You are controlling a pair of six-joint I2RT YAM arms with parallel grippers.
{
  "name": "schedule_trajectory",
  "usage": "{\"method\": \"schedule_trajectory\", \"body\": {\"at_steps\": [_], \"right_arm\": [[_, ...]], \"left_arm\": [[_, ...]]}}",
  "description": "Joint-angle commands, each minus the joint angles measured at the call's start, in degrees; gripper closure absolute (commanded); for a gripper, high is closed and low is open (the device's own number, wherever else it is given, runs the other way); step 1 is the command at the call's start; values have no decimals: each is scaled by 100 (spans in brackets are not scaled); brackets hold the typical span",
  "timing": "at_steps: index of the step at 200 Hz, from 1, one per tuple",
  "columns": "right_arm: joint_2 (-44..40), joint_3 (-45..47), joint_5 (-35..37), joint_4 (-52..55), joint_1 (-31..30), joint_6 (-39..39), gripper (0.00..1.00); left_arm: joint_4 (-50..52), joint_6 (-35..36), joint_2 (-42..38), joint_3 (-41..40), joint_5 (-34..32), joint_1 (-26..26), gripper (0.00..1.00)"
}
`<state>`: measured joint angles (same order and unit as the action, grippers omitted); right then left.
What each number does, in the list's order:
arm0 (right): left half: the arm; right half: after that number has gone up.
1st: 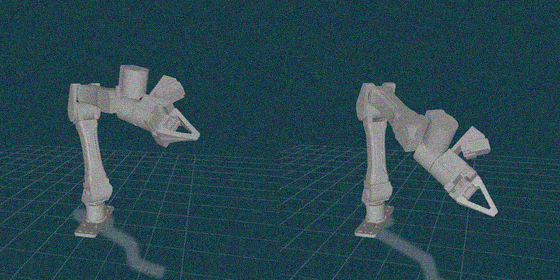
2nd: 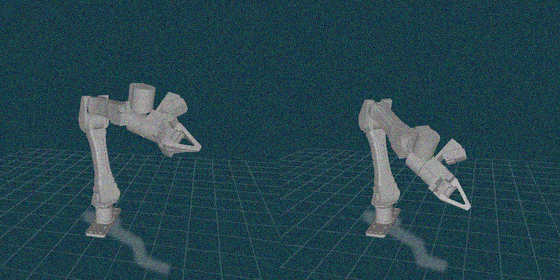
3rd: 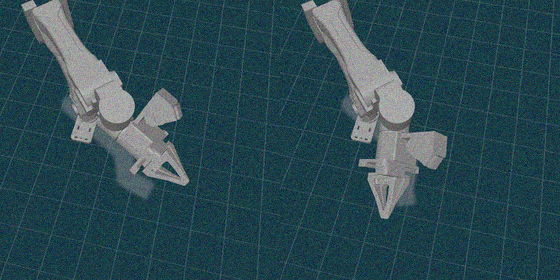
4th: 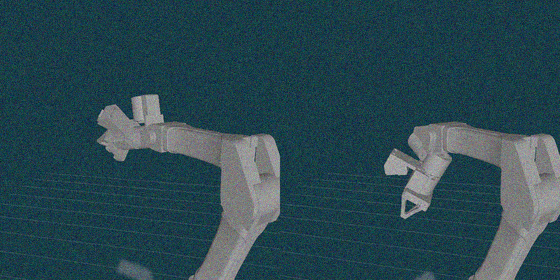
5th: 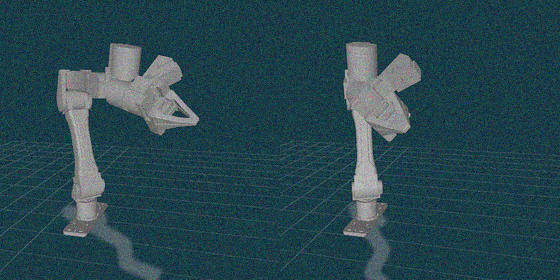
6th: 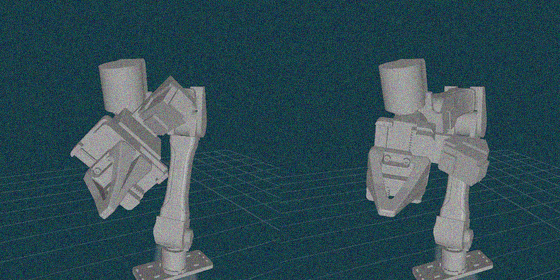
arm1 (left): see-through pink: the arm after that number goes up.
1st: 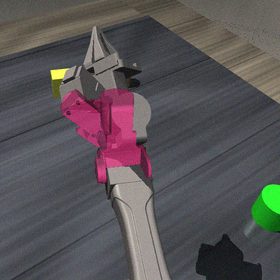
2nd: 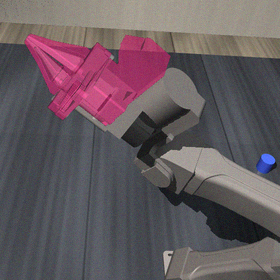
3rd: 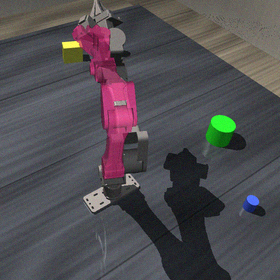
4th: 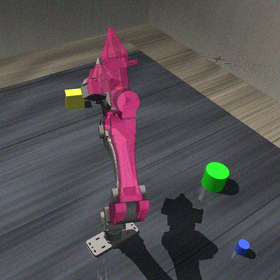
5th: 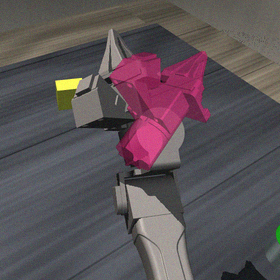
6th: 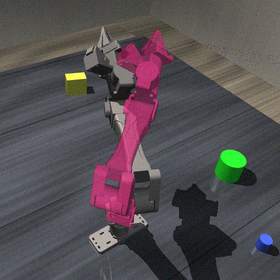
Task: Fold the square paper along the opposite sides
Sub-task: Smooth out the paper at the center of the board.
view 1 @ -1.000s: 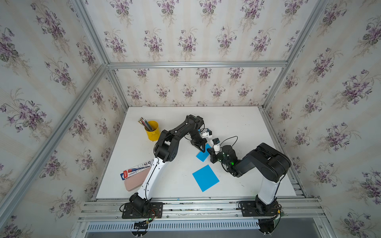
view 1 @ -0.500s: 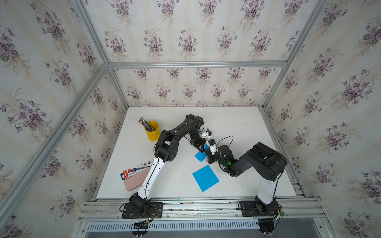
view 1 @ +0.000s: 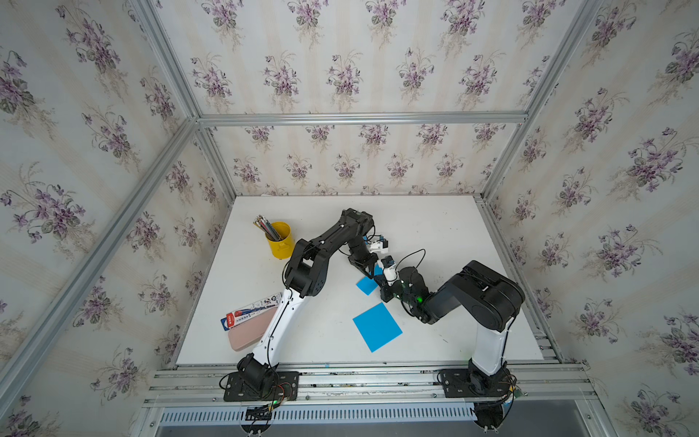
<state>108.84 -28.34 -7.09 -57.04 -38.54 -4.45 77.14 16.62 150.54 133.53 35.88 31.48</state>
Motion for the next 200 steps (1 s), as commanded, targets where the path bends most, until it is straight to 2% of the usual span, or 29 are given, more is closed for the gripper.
{"method": "schedule_trajectory", "body": {"at_steps": [1,28,66,99,134,200], "right_arm": [[-84,124,11,356,-38,-183,100],[-226,209,146,669,-143,-266,100],[-601,882,282,-78,-145,-287,100],[-1048,873,273,-422,-243,-66,100],[-626,366,144,-546,-456,193,100],[148,-267,286,274,-522,368,100]], "left_arm": [[-314,-27,137,33,-906,-44,100],[-322,-61,147,47,-903,-64,100],[-407,-37,43,-63,-780,-50,100],[-381,-26,2,-51,-820,-38,100],[-354,52,-69,-74,-908,-28,100],[-278,149,-25,-16,-983,-20,100]]}}
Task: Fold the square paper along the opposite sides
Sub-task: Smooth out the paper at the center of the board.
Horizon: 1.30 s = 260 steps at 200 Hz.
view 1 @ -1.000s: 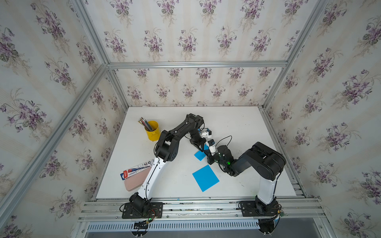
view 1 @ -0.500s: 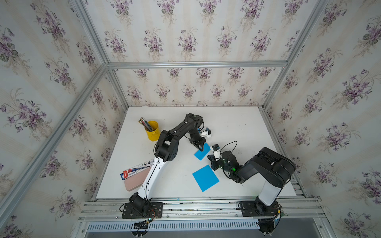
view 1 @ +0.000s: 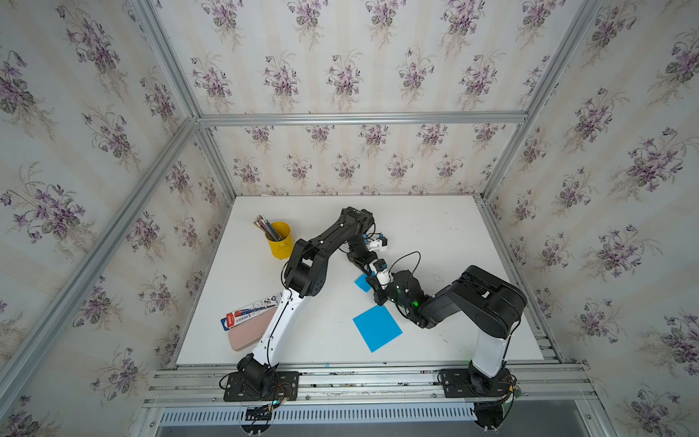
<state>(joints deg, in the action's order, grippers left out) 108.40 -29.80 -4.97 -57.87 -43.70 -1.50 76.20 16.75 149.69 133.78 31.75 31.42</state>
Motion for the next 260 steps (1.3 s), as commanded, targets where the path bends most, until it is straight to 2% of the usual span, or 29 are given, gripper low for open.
{"method": "schedule_trajectory", "body": {"at_steps": [1,74,187,225,260], "right_arm": [[200,-121,84,360,-7,72,100],[138,-146,186,1372,-96,74,100],[-61,96,260,1574,-709,54,100],[-971,311,543,1255,-646,59,100],[-1783,879,960,528,-23,-4,100]], "left_arm": [[-185,136,61,-42,-572,-13,100],[-93,39,184,148,-814,-48,100],[-158,-32,131,129,-796,-92,100],[-138,-150,96,123,-558,-99,100],[-215,-225,-130,-62,-105,-66,100]]}}
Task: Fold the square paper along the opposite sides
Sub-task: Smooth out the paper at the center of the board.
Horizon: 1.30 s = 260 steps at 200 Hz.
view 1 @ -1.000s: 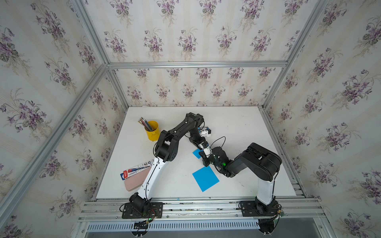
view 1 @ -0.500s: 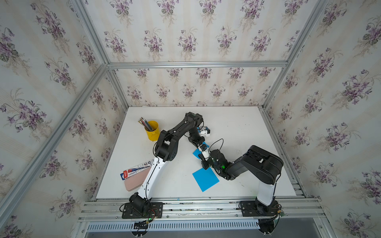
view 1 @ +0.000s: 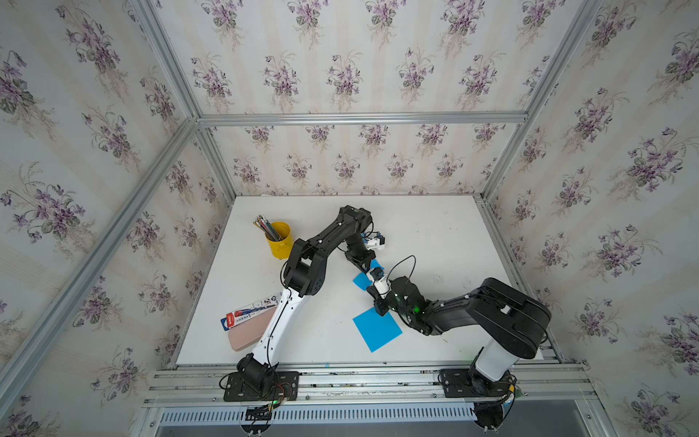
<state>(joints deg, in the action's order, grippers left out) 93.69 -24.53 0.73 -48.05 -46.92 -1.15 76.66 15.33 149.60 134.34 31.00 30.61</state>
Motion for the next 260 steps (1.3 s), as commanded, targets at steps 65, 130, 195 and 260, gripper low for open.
{"method": "schedule_trajectory", "body": {"at_steps": [65,130,195,260], "right_arm": [[500,245,312,-1239,973,-627,100],[1527,-608,-11,-1207,1114,-683,100],[2022,-840,112,-797,1230,-1132,100],[1704,-672,470,-229,1412,-1365,100]], "left_arm": [[-262,-848,87,114,305,101,100],[-175,-915,94,97,262,105,100],[-84,-857,96,205,108,61,100],[-117,-865,17,283,77,-46,100]]}}
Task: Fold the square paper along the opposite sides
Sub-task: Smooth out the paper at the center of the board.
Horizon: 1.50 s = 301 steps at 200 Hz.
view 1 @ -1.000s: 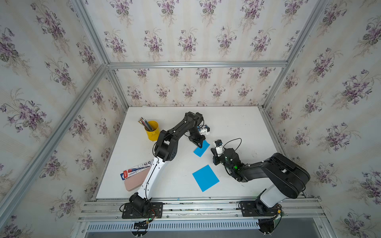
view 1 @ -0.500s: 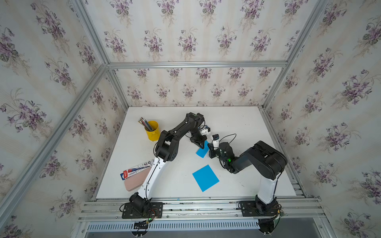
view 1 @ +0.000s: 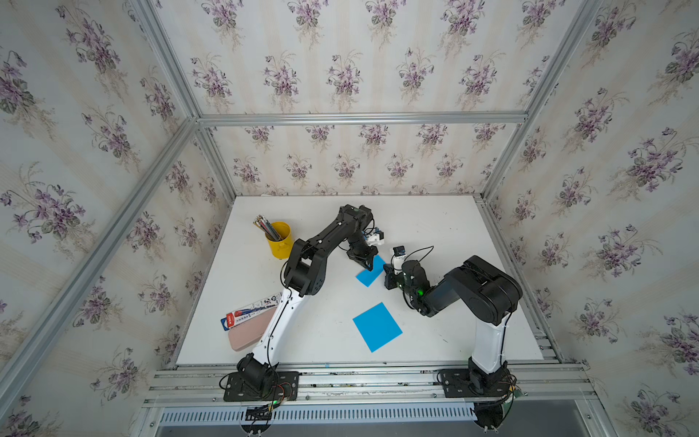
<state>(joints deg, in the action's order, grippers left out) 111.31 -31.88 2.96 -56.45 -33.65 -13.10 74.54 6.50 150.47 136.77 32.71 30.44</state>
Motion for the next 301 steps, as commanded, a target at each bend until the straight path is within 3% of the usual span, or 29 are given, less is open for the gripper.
{"method": "schedule_trajectory", "body": {"at_steps": [1,36,74,139,182,244,301], "right_arm": [[-57,65,243,609,86,-177,100],[-230,113,169,678,201,-210,100],[-518,196,-262,218,201,265,100],[-9,-141,-625,-270,137,41,100],[247,-274,-391,101,139,-93,100],[-87,-116,-85,796,200,-126,100],[-812,144,-1175,263,139,1405,100]], "left_arm": [[95,18,-71,42,-92,-29,100],[111,69,-62,12,-11,-14,100],[131,232,-80,-62,11,74,100],[157,236,-18,-67,7,94,100],[190,265,2,-70,-73,94,100],[227,350,-9,-63,-199,94,100],[294,845,168,59,135,93,100]]}}
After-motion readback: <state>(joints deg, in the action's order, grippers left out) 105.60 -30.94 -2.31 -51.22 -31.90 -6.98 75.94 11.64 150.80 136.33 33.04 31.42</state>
